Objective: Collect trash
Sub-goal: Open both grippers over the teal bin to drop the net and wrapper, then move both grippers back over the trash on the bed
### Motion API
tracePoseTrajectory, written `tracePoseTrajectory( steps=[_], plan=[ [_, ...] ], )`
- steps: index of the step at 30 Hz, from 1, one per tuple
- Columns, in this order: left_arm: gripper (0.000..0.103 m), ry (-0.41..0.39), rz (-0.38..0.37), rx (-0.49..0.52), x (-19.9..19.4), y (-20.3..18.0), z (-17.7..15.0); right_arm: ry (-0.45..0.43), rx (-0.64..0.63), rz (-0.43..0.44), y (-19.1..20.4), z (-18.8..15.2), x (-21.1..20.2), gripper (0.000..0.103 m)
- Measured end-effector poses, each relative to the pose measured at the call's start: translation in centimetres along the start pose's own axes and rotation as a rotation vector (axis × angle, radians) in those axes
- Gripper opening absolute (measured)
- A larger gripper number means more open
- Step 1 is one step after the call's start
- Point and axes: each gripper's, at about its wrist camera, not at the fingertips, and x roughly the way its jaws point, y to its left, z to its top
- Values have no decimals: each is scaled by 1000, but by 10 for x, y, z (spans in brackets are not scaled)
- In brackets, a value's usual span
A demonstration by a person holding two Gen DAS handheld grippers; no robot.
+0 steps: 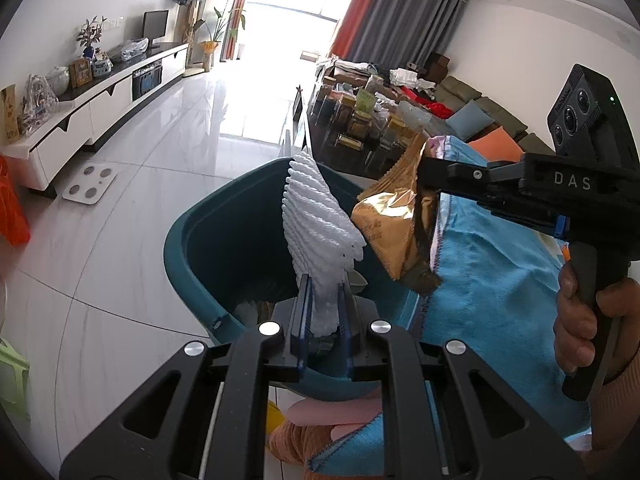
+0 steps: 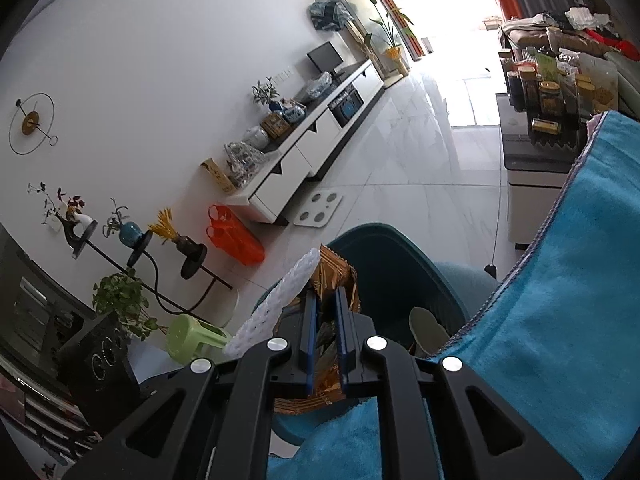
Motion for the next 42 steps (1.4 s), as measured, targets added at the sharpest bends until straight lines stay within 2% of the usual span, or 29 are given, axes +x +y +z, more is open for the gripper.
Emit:
tracePoseTrajectory(
  steps=[5,8,12,20,24,26,28,30,36,42],
  plan=[
    [13,12,-2,-13,11,6,3,31,3,-23,-1,-2,13,12],
    [13,18,-1,-21,18,8,3,42,5,-34,0,-2,18,18],
    [27,33,-4,-44,27,13,-1,53,12,-44,-2,-3,21,23],
    [36,33,-5,-59,32,17,-5,50,10,-36,-5,-6,13,26],
    [43,5,-18,-27,21,7,-7,35,-4,-33,-6,-11,0,33],
    [47,-15,-33,3,14,-3,-6,22,-16,-33,-5,-15,-12,33],
    [60,-33,-59,31,6,-15,-6,1,-33,-34,-4,-19,-28,35],
    [66,-48,-93,54,1,-27,-6,-21,-55,-45,-4,-24,-44,37],
    [66,-51,-207,175,-7,-83,-11,-95,-70,-97,-18,-43,-104,40],
    [67,-12,-343,297,-2,-149,-26,-175,-15,-181,-48,-72,-168,41]
  ],
)
